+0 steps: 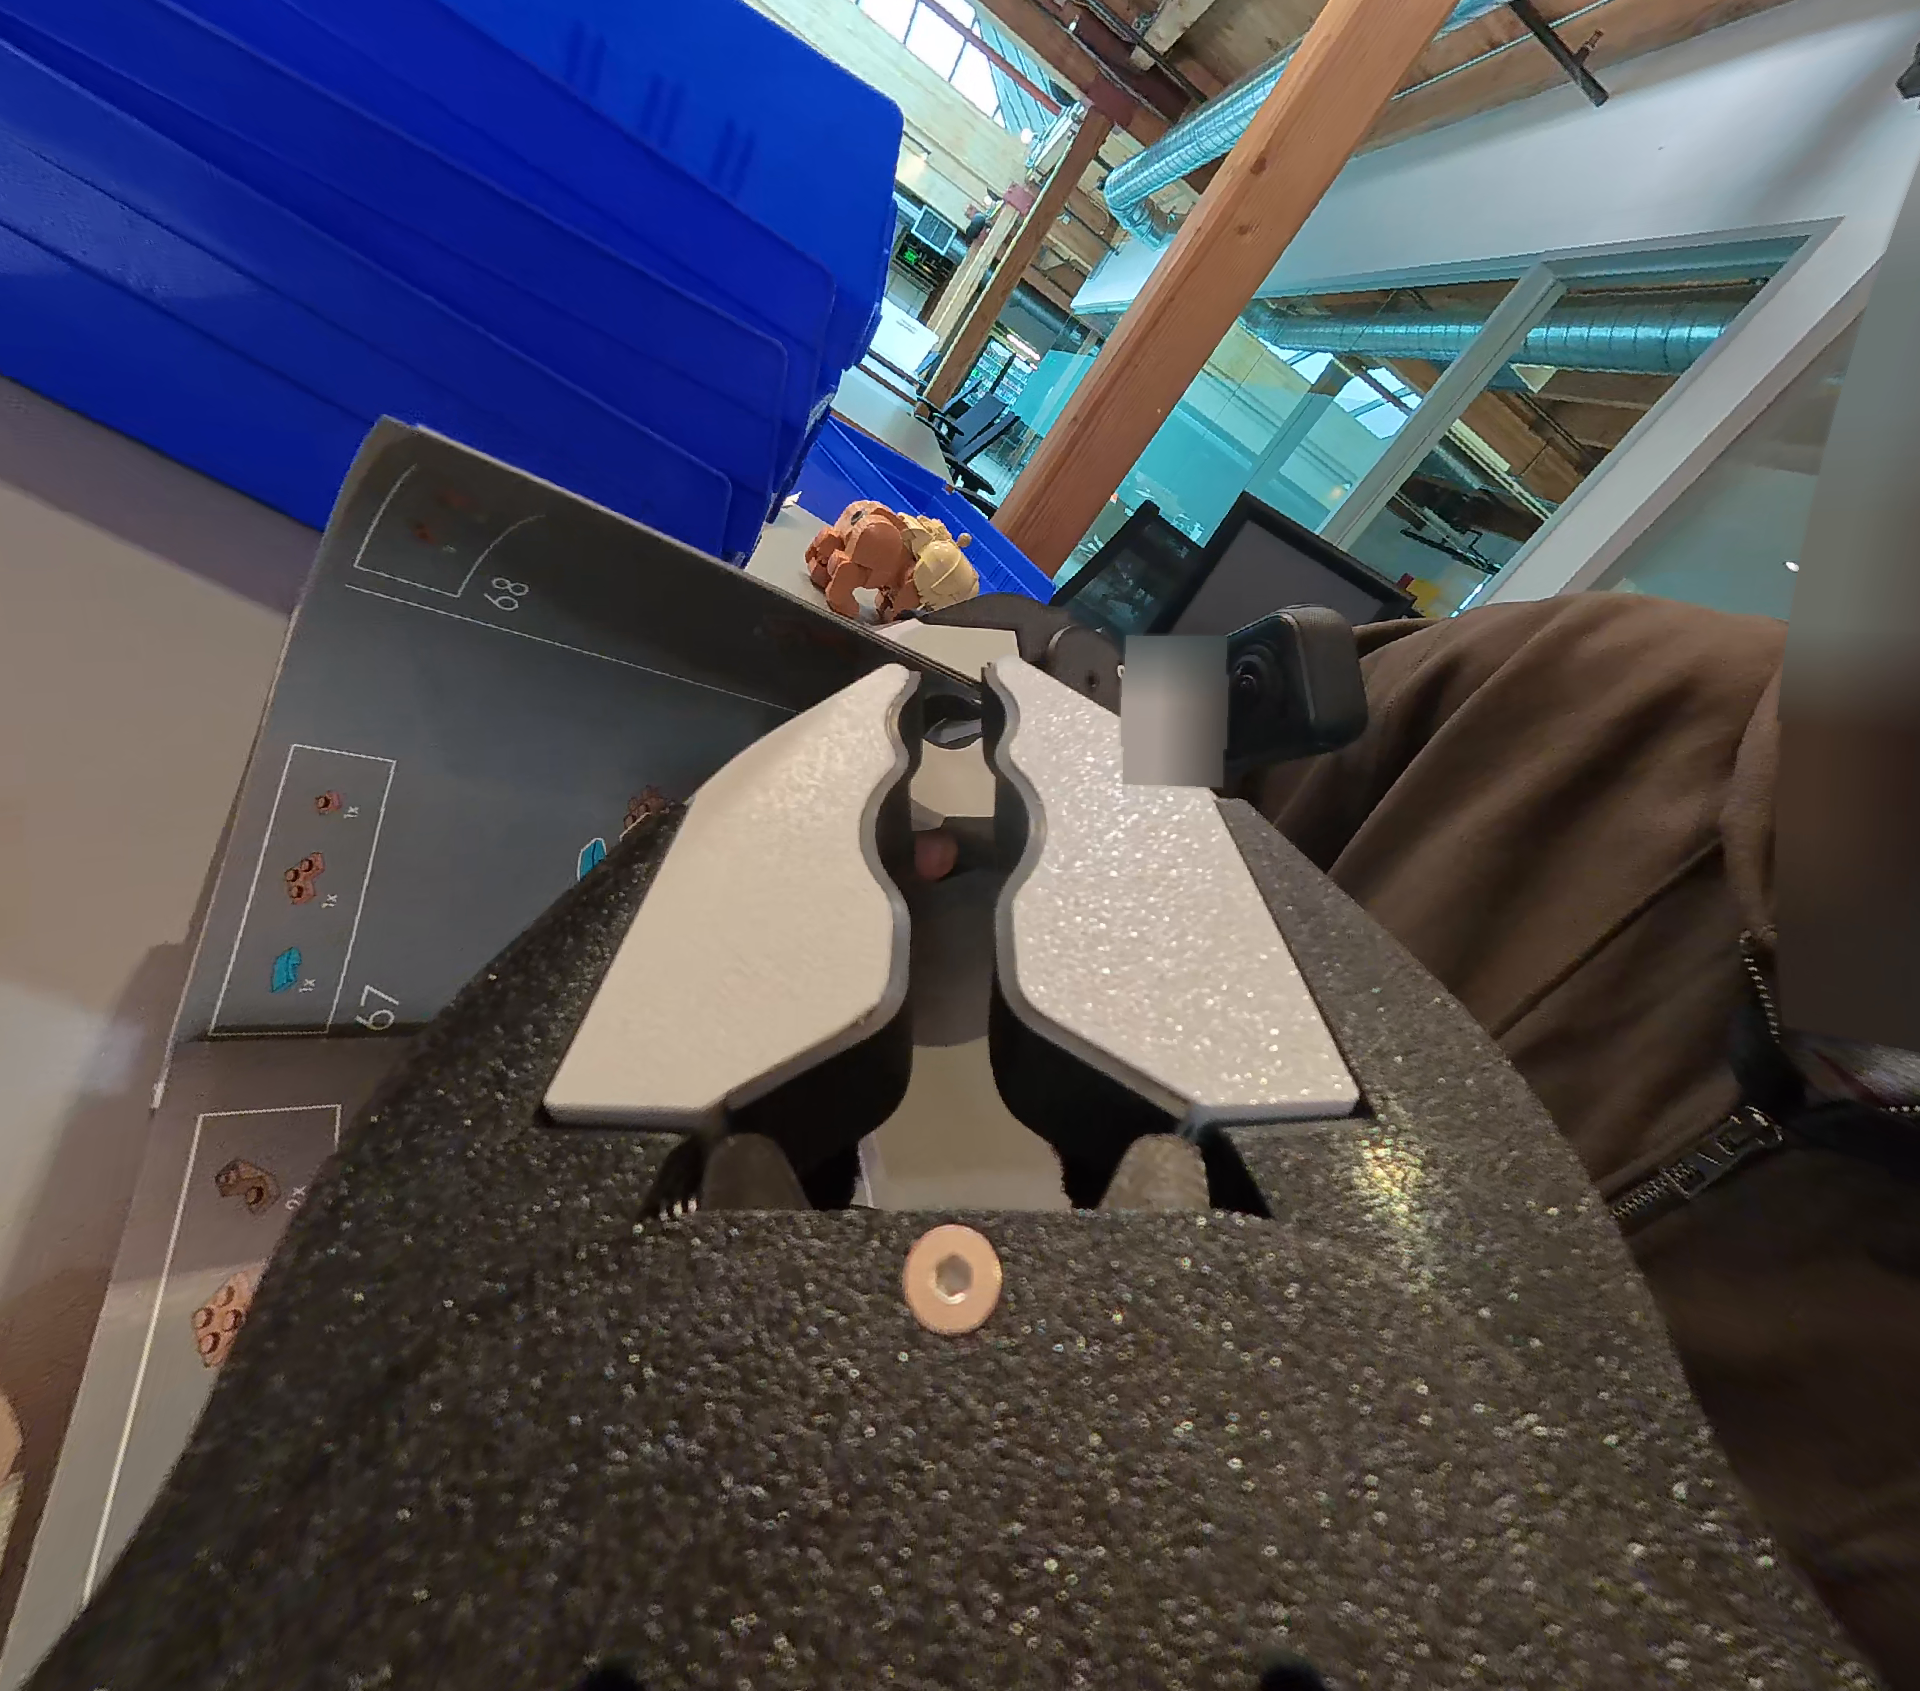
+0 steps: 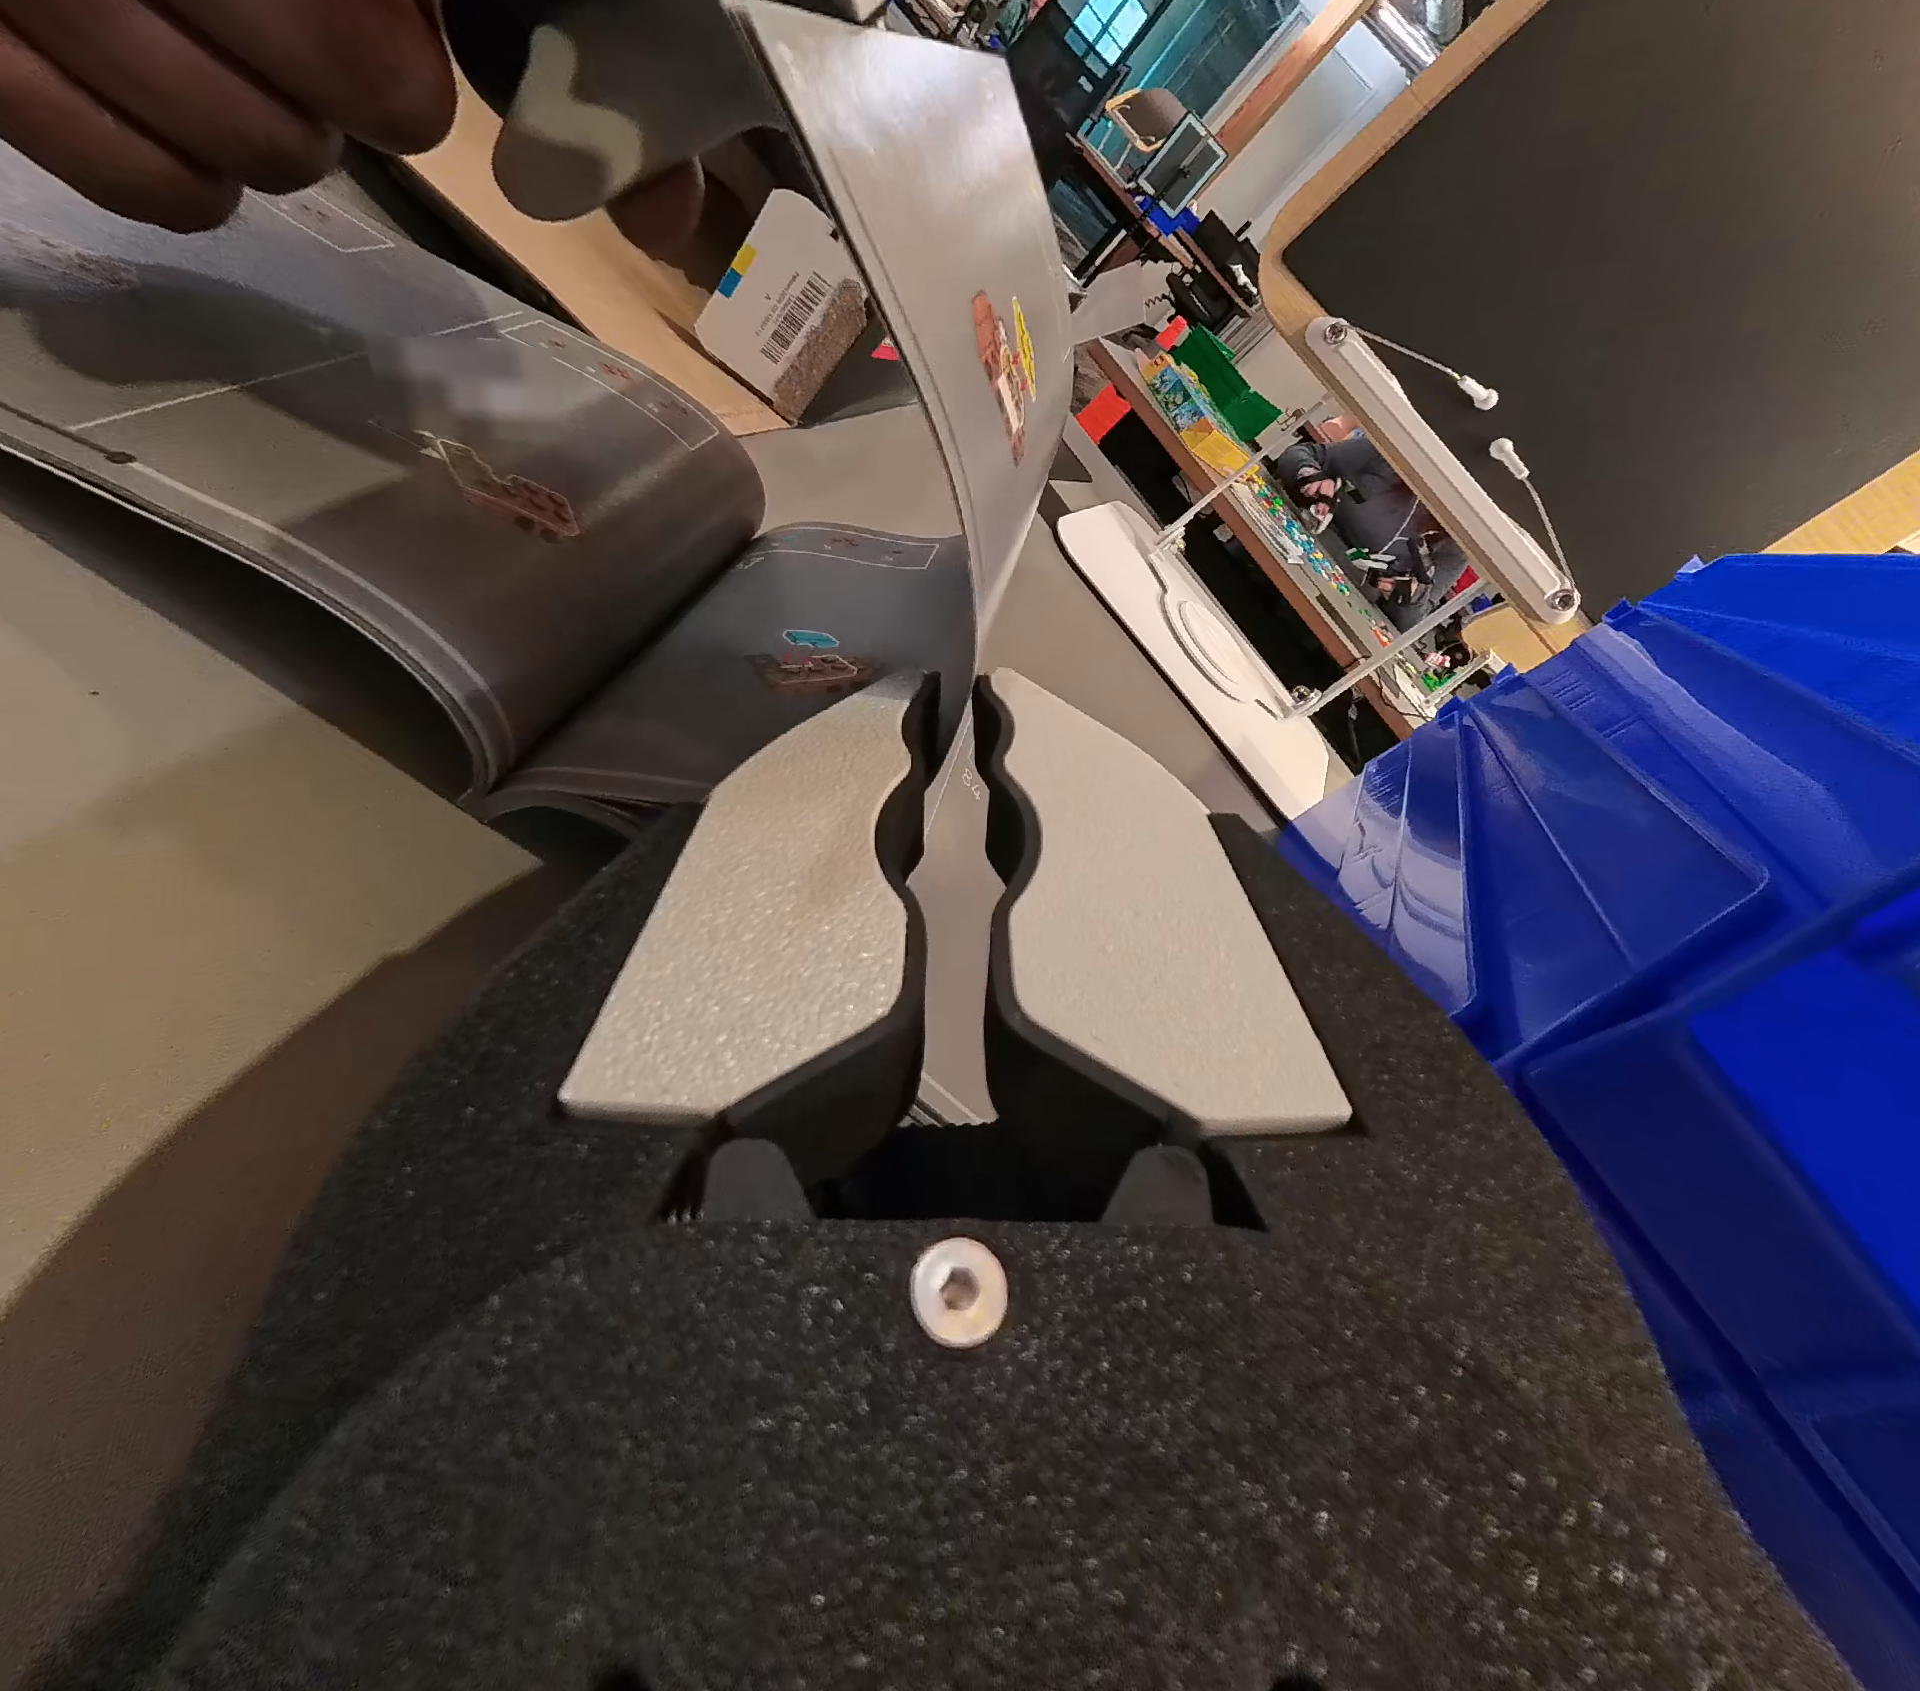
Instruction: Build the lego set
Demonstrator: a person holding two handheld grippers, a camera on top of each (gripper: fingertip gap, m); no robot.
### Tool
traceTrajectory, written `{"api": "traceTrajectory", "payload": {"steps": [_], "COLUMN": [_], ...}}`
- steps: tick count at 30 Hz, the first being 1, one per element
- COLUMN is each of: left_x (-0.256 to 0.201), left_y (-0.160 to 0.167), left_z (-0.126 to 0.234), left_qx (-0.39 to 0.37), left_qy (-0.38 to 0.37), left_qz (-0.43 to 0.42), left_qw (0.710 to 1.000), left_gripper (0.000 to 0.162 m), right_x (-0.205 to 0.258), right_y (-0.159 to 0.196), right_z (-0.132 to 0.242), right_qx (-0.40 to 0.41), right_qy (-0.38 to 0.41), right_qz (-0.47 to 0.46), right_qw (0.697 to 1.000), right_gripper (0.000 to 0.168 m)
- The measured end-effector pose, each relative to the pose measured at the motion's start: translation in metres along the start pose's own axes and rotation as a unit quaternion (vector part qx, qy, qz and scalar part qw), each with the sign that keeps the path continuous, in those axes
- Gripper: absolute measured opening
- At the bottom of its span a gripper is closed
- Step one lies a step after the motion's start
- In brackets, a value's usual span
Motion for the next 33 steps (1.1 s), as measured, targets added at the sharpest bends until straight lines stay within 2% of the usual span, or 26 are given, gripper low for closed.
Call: {"api": "traceTrajectory", "payload": {"steps": [13, 26, 33], "left_x": [0.0016, 0.0039, 0.0011], "left_y": [0.001, 0.0033, 0.0055], "left_z": [-0.0008, -0.0002, -0.0006], "left_qx": [0.001, 0.006, 0.011], "left_qy": [-0.004, -0.004, 0.021], "left_qz": [0.002, 0.015, 0.043], "left_qw": [1.0, 1.0, 0.999], "left_gripper": [0.01, 0.001, 0.0], "right_x": [0.0048, 0.008, 0.0101], "right_y": [-0.0018, -0.0044, -0.0053], "right_z": [0.0, 0.0002, 0.0], "right_qx": [-0.002, -0.005, -0.005], "right_qy": [-0.006, -0.003, -0.004], "right_qz": [0.015, 0.042, 0.054], "right_qw": [1.0, 0.999, 0.999], "right_gripper": [0.008, 0.009, 0.01]}}
Point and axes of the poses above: each gripper's, where its closed fingertips meet, z back along the fingers, y out of its underside, x = y × z across the jaws, the point moved 3 cm from there along z, back along the fingers, and after that the axes turned 2 degrees about -y, right-handed, at the moved point
